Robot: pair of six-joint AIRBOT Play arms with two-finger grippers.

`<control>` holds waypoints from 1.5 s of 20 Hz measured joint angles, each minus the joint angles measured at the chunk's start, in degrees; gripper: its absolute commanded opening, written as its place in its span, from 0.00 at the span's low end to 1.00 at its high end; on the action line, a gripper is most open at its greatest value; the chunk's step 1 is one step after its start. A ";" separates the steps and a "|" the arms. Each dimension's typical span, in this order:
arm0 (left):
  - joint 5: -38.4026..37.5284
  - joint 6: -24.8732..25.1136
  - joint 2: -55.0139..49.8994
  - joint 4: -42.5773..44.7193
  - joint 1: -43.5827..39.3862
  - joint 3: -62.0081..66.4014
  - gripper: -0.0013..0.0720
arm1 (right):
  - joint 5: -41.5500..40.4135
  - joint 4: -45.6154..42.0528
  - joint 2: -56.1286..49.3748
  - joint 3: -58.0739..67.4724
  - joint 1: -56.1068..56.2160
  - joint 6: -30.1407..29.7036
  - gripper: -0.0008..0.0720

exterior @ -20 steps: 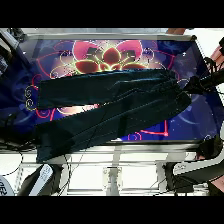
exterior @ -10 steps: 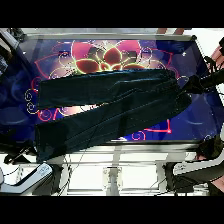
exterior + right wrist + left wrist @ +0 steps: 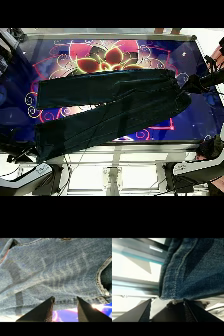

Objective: Fold the clothes and pants, and hang the long-sleeved shirts on hangers.

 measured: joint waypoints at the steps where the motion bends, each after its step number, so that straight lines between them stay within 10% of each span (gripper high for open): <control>1: 0.22 1.22 -0.04 -0.50 0.04 -0.48 0.64 | 0.00 0.04 0.00 0.00 0.00 0.04 0.46; 7: 2.38 4.72 -0.07 -1.88 0.04 -2.67 0.54 | 0.02 0.22 0.00 0.00 0.00 0.26 0.46; 13: 3.76 7.23 0.74 -4.68 0.04 -5.33 0.05 | -0.20 0.22 0.00 0.00 0.00 0.28 0.46; 25: 13.11 -1.97 8.28 7.10 -0.24 10.91 0.05 | -0.87 -6.21 -0.11 -2.12 0.00 -7.63 0.48; 30: 17.59 -4.87 9.14 9.62 -2.99 20.09 0.05 | -2.25 -8.87 -0.11 -7.32 0.13 -15.54 0.64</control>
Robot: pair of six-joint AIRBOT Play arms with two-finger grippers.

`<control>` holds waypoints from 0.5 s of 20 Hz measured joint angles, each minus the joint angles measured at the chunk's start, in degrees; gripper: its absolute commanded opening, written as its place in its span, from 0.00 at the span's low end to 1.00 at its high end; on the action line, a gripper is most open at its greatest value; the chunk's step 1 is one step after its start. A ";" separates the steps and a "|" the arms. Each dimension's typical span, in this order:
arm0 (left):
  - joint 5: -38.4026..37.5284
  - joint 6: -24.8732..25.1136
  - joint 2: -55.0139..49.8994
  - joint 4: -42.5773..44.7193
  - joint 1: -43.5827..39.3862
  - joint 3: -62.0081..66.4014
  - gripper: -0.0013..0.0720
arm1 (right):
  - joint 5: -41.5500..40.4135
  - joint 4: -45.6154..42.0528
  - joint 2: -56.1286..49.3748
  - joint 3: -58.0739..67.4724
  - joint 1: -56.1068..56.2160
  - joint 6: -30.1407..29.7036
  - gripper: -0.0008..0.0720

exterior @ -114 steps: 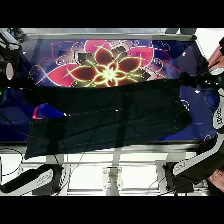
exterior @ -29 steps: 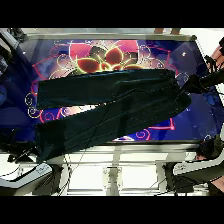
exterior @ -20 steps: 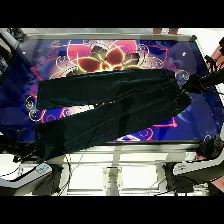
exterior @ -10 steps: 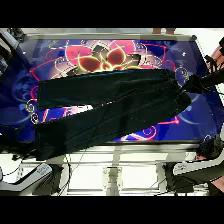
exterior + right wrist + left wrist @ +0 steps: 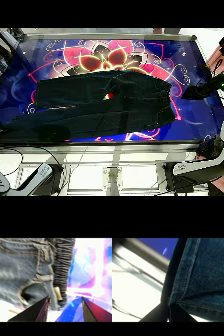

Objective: Fold the clothes and pants, and hang the long-sleeved shirts on hangers.

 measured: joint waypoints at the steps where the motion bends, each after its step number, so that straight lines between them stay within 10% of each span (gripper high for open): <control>1: 0.46 -0.02 0.04 0.20 -0.72 0.74 0.05 | -0.22 0.15 0.00 -1.68 0.04 -1.95 0.65; 10: 1.77 -0.20 0.13 0.72 -3.10 2.54 0.05 | -2.99 7.48 -1.18 -14.19 0.26 -15.52 0.65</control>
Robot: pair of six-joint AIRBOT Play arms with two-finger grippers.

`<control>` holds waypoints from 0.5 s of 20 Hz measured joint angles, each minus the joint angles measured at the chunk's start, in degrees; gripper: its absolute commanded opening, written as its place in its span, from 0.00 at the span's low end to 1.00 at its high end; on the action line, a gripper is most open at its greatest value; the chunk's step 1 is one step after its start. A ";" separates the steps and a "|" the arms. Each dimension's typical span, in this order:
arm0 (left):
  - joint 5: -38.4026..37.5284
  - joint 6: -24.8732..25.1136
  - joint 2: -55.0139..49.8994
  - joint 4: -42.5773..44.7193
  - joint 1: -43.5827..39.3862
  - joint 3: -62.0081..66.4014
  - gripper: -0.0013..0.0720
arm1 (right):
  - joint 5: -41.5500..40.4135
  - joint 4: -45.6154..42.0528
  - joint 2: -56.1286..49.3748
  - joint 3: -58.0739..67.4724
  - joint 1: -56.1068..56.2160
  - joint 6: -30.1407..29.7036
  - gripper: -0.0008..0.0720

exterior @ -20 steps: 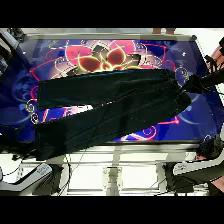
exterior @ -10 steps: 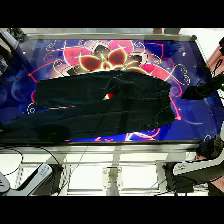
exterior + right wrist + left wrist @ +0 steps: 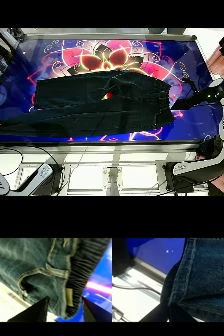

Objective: Fold the clothes and pants, and hang the long-sleeved shirts on hangers.

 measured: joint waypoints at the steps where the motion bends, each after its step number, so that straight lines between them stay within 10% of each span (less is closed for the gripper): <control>1: 0.02 -0.04 0.00 0.02 -0.07 0.02 0.05 | 0.02 0.90 -0.24 -1.01 0.11 -1.03 0.65; 10: 0.33 -0.44 -0.24 0.02 -0.11 0.04 0.05 | 4.68 -2.34 -1.25 -5.14 2.03 -2.25 0.45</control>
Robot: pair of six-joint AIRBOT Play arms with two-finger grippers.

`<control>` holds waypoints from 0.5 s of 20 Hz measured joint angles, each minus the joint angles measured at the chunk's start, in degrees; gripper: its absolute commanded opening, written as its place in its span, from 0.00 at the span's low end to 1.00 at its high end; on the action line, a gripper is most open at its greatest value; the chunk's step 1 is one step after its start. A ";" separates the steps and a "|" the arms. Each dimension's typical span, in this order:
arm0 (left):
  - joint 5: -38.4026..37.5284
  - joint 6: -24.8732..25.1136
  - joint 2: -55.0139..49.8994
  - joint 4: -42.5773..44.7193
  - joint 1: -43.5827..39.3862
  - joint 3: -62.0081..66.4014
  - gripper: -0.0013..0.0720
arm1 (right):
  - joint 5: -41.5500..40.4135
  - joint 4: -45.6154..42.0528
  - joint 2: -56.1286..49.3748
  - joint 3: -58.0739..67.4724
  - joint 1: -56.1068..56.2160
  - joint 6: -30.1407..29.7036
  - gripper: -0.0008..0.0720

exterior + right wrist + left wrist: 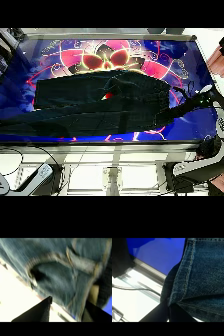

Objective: Fold the clothes and pants, and hang the long-sleeved shirts on hangers.

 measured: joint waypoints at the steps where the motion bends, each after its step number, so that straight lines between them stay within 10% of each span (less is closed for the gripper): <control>1: 0.07 0.00 -0.17 0.00 0.00 0.00 0.05 | 0.96 -0.81 0.00 -0.04 -0.04 0.48 0.34; 3: 0.26 0.00 -0.66 0.04 0.00 0.02 0.05 | 2.62 -2.19 0.00 -0.26 -0.04 1.25 0.04; 10: 0.37 2.38 -1.42 -1.03 0.00 0.24 0.05 | 9.62 -4.57 3.23 1.44 -4.09 4.87 0.03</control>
